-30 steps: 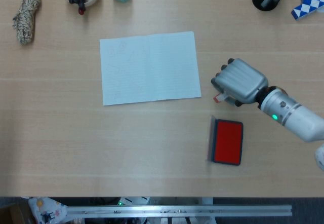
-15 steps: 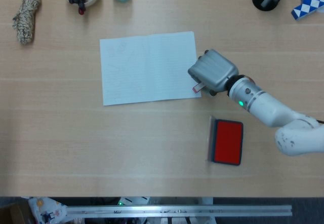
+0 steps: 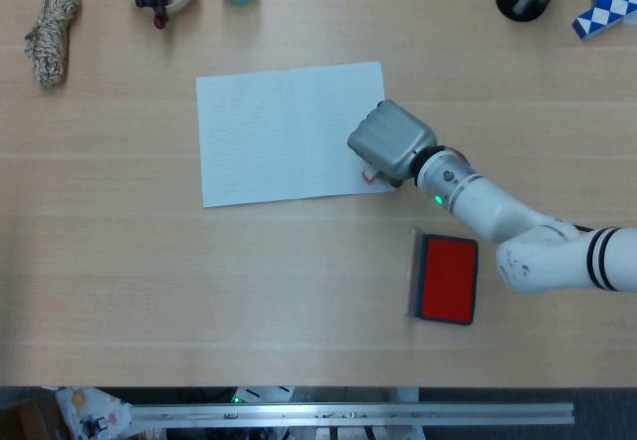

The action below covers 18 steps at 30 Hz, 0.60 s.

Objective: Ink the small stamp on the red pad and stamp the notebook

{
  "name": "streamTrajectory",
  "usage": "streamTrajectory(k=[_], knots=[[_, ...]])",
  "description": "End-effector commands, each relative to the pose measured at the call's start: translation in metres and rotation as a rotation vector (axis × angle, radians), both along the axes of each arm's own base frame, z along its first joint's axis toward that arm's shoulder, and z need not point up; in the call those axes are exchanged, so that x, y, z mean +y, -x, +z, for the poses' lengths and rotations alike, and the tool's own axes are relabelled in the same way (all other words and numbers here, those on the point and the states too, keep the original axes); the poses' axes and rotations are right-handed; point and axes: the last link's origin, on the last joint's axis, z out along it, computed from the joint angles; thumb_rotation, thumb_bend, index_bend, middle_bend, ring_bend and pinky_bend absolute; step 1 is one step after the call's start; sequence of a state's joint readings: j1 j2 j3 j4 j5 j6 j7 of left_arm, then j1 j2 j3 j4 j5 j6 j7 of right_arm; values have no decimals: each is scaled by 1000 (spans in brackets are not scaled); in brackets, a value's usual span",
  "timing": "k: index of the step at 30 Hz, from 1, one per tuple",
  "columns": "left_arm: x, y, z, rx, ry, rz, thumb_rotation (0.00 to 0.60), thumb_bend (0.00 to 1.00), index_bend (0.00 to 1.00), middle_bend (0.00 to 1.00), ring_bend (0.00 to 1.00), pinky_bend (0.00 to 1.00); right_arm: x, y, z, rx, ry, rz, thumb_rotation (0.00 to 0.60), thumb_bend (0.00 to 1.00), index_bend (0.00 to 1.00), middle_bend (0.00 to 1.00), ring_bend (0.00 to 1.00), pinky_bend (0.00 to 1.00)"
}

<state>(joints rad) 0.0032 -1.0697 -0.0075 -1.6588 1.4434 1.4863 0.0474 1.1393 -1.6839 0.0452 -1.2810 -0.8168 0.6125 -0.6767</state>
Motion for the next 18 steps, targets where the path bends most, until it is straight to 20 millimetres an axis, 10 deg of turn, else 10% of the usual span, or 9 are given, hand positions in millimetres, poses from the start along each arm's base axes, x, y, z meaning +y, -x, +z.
streamTrajectory(k=[1, 18], knots=[[0, 0, 0, 0, 0, 2, 600, 193, 142, 115, 207, 169, -1, -2, -5, 1, -3, -6, 600, 325, 757, 595, 458, 403], [-1, 3, 0, 0, -3, 9, 600, 193, 142, 109, 207, 168, -5, -1, -17, 34, 3, 6, 600, 325, 762, 597, 458, 403]])
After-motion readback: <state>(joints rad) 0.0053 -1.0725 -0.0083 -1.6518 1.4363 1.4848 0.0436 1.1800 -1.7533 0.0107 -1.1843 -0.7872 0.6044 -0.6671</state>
